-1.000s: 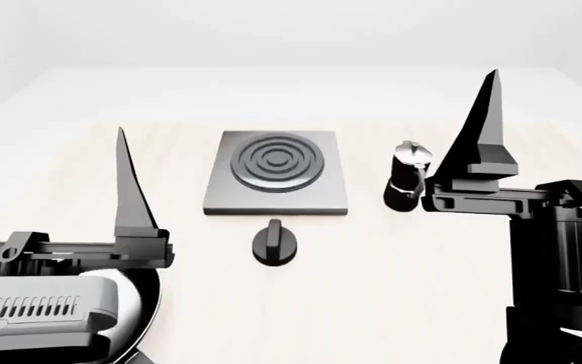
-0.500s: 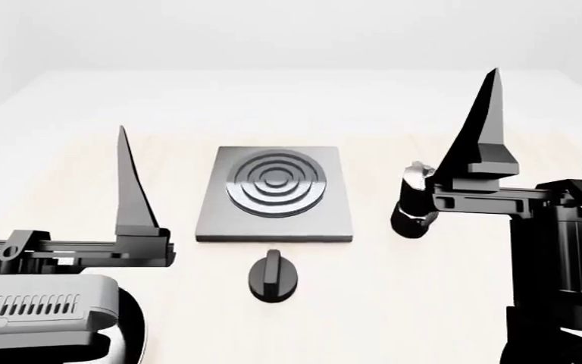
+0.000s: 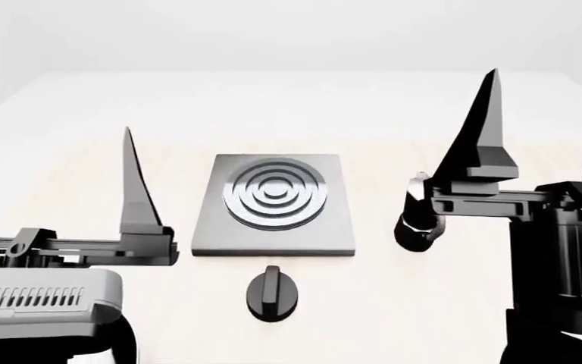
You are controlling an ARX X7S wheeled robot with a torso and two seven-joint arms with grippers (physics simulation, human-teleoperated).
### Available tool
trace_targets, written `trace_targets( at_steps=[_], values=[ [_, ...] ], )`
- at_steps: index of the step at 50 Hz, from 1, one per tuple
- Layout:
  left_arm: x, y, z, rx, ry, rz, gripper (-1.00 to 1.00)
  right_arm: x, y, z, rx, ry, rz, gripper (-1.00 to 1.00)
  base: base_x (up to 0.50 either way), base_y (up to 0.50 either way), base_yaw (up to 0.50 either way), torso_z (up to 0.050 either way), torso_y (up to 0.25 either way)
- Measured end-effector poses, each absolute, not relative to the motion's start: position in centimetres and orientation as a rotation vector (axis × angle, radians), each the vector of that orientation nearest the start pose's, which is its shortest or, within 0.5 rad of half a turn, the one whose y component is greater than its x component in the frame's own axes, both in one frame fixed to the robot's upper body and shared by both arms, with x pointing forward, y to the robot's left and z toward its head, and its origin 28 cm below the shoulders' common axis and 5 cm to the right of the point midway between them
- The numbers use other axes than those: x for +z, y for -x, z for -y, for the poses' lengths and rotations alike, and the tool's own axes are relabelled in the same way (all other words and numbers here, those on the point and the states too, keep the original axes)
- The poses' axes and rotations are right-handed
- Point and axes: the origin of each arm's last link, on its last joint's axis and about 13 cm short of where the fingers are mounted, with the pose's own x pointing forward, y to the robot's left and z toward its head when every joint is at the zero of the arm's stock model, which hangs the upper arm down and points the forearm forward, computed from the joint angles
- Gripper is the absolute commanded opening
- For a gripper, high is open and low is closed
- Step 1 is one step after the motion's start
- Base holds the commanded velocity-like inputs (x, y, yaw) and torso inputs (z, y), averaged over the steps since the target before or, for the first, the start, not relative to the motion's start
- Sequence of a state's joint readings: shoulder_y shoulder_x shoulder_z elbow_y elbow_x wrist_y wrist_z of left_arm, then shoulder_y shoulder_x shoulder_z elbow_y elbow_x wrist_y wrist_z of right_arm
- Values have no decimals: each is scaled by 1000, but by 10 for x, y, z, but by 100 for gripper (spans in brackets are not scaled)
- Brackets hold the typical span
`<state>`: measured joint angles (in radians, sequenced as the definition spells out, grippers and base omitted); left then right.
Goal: Turn on the stove and put the moka pot on it.
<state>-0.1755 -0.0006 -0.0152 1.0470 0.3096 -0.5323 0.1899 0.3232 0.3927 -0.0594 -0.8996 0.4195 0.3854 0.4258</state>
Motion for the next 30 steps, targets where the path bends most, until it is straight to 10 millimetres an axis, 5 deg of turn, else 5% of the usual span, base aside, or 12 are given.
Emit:
trace_targets(
  at_steps=[30],
  values=[
    [184, -200, -217, -106, -92, 295, 100, 225, -192, 112, 0, -75, 748, 100, 0, 0, 0, 0, 0]
  ],
)
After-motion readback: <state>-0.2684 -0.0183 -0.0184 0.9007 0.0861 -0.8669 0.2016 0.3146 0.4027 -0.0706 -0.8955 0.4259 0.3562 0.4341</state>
